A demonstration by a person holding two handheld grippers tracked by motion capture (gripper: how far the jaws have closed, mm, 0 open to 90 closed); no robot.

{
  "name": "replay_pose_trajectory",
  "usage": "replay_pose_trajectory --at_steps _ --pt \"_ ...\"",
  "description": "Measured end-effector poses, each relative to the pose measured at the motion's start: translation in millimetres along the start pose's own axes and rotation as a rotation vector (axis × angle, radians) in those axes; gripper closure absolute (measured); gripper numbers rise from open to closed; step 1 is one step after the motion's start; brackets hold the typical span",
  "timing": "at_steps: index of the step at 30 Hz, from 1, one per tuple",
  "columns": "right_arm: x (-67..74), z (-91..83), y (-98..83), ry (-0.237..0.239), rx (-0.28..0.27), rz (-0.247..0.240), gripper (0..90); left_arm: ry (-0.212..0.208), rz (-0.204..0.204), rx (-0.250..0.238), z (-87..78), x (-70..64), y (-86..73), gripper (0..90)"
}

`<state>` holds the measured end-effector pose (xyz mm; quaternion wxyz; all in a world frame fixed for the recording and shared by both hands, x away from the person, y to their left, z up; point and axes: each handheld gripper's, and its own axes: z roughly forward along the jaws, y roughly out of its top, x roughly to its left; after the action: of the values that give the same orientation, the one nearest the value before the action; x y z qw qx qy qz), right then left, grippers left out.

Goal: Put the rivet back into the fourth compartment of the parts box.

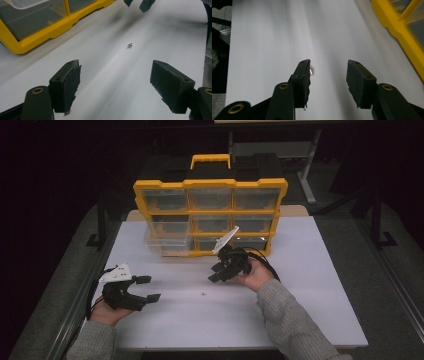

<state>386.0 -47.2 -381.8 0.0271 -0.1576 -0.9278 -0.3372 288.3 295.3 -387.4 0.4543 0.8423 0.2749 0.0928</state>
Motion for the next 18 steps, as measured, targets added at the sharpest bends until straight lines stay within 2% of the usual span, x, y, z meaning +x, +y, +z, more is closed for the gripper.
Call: replay_pose_trajectory --at_steps 18 --pt "13.4 42.4 -5.6 0.045 0.045 -0.044 54.8 0.001 -0.008 0.002 -0.7 0.2 -0.2 23.5"
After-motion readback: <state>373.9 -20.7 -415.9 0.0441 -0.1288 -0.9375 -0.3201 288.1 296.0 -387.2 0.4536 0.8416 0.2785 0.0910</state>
